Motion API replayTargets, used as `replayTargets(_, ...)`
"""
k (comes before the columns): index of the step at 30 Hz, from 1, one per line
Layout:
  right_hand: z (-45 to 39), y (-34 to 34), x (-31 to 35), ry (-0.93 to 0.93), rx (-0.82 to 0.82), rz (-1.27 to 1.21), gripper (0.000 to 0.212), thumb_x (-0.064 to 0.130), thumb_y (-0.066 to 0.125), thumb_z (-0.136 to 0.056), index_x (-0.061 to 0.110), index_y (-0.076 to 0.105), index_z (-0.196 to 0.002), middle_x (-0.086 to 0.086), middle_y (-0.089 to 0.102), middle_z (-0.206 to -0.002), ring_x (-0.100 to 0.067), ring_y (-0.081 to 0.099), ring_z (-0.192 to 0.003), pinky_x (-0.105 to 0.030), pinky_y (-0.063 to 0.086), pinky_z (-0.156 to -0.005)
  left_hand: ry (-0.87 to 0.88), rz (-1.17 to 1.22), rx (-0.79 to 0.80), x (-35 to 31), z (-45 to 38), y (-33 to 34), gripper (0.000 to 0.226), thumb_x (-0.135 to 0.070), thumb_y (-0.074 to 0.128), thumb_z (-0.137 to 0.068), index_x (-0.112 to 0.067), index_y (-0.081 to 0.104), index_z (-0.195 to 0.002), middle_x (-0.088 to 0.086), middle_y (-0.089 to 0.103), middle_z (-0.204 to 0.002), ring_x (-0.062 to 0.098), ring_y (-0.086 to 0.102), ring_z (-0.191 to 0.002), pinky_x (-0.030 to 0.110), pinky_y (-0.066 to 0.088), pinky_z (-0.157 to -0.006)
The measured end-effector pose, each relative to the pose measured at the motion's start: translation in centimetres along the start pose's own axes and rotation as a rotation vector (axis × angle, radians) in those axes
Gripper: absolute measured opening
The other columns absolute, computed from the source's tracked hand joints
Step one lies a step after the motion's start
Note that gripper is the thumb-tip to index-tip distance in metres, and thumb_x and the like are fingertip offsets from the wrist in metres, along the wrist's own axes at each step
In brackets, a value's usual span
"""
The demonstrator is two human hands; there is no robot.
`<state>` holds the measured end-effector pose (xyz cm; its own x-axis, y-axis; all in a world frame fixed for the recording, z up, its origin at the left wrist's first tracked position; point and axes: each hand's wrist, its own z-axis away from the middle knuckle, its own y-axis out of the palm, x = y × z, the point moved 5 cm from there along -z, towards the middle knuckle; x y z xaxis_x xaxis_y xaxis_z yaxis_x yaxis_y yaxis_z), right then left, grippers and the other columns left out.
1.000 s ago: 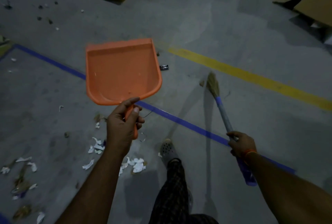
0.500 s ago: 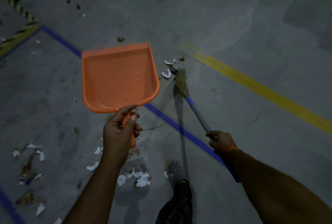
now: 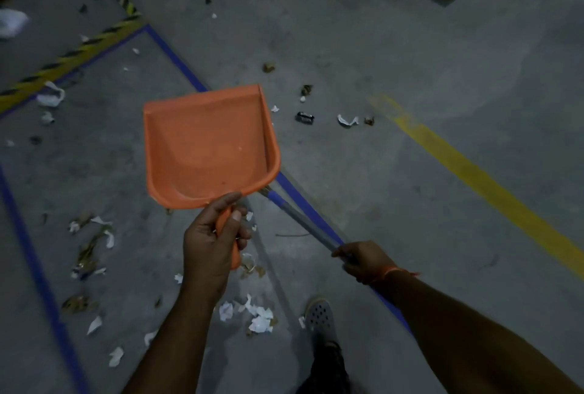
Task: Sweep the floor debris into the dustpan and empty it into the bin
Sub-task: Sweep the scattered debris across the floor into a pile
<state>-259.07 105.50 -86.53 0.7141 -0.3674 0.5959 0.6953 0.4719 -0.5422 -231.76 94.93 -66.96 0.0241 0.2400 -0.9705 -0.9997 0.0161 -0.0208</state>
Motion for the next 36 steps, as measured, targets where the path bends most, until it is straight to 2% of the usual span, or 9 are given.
replayTargets(4, 0.2, -3.6, -1.7, 0.038, -0.133, -0.035, 0.034, 0.013, 0.066, -0.08, 0.029, 0.07, -0.109, 0.0, 0.068, -0.07, 0.004, 0.058, -0.043, -0.029, 0.058, -0.062, -0.009, 0.019, -0.015, -0.7, -0.6, 0.9, 0.028, -0.002, 0.058, -0.1, -0.019, 0.071, -0.118, 0.002, 0.069, -0.088, 0.014, 0.059, -0.062, 0.026, 0.05, -0.054)
replayTargets(8, 1.3, -8.0, -5.3, 0.151, -0.277, -0.068, 0.034, 0.012, 0.067, -0.082, 0.027, 0.069, -0.113, -0.004, 0.071, -0.088, -0.005, 0.061, -0.05, -0.032, 0.06, -0.065, -0.02, 0.024, -0.02, -1.0, -1.2, 2.5, 0.027, -0.006, 0.06, -0.101, -0.021, 0.072, -0.119, 0.007, 0.068, -0.09, 0.014, 0.059, -0.06, 0.025, 0.049, -0.05)
replayTargets(12, 2.3, -12.3, -9.9, 0.314, -0.412, -0.118, 0.032, 0.009, 0.067, -0.083, 0.022, 0.07, -0.112, -0.009, 0.07, -0.085, -0.007, 0.062, -0.04, -0.018, 0.053, -0.047, -0.013, 0.023, -0.041, -1.2, -2.1, 4.4, 0.028, -0.004, 0.059, -0.101, -0.022, 0.072, -0.118, 0.002, 0.069, -0.091, 0.015, 0.06, -0.062, 0.025, 0.049, -0.052)
replayTargets(16, 1.7, -15.8, -13.3, 0.43, -0.463, -0.155, 0.031, 0.007, 0.066, -0.082, 0.018, 0.071, -0.111, -0.01, 0.07, -0.081, -0.013, 0.063, -0.04, -0.027, 0.056, -0.05, -0.007, 0.014, -0.094, -1.6, -3.2, 6.5, 0.029, -0.004, 0.059, -0.101, -0.024, 0.073, -0.117, 0.003, 0.07, -0.094, 0.015, 0.06, -0.063, 0.025, 0.051, -0.054)
replayTargets(19, 0.2, -17.3, -14.5, 0.452, -0.407, -0.126, 0.03, 0.008, 0.065, -0.083, 0.017, 0.07, -0.111, -0.009, 0.068, -0.085, -0.013, 0.063, -0.041, -0.02, 0.049, -0.042, -0.017, 0.01, -0.117, -1.9, -4.1, 8.4, 0.028, -0.004, 0.059, -0.101, -0.02, 0.071, -0.12, 0.006, 0.07, -0.097, 0.015, 0.061, -0.065, 0.025, 0.051, -0.056)
replayTargets(23, -3.6, -18.3, -14.3, 0.408, -0.285, -0.107, 0.031, 0.006, 0.065, -0.085, 0.017, 0.068, -0.114, -0.014, 0.068, -0.091, -0.023, 0.065, -0.05, -0.025, 0.051, -0.041, -0.023, 0.008, -0.16, -2.1, -5.7, 10.2, 0.028, -0.005, 0.058, -0.101, -0.018, 0.07, -0.123, 0.007, 0.07, -0.099, 0.016, 0.061, -0.066, 0.026, 0.052, -0.057)
replayTargets(27, -9.1, -19.3, -11.5, 0.246, -0.151, 0.047, 0.037, 0.007, 0.066, -0.081, 0.015, 0.068, -0.117, -0.017, 0.07, -0.103, -0.032, 0.069, -0.078, -0.043, 0.059, -0.075, -0.02, 0.002, -0.222, -2.4, -7.2, 11.2, 0.029, -0.004, 0.058, -0.101, -0.022, 0.071, -0.12, 0.008, 0.071, -0.099, 0.015, 0.06, -0.064, 0.026, 0.05, -0.054)
replayTargets(30, -12.6, -19.4, -7.9, 0.051, -0.019, 0.245, 0.039, 0.015, 0.066, -0.083, 0.023, 0.065, -0.121, -0.01, 0.066, -0.12, -0.028, 0.064, -0.106, -0.035, 0.051, -0.097, -0.013, 0.011, -0.262, -2.8, -7.9, 11.8, 0.029, -0.003, 0.058, -0.101, -0.022, 0.071, -0.118, 0.014, 0.07, -0.099, 0.014, 0.061, -0.062, 0.025, 0.051, -0.053)
replayTargets(36, -15.8, -18.2, -1.1, -0.206, 0.185, 0.34, 0.037, 0.016, 0.066, -0.085, 0.026, 0.065, -0.121, 0.001, 0.064, -0.127, -0.015, 0.06, -0.114, -0.021, 0.042, -0.102, 0.004, 0.016, -0.324, -4.2, -8.8, 12.8, 0.03, -0.001, 0.057, -0.1, -0.025, 0.072, -0.113, 0.002, 0.071, -0.09, 0.013, 0.059, -0.06, 0.025, 0.051, -0.054)
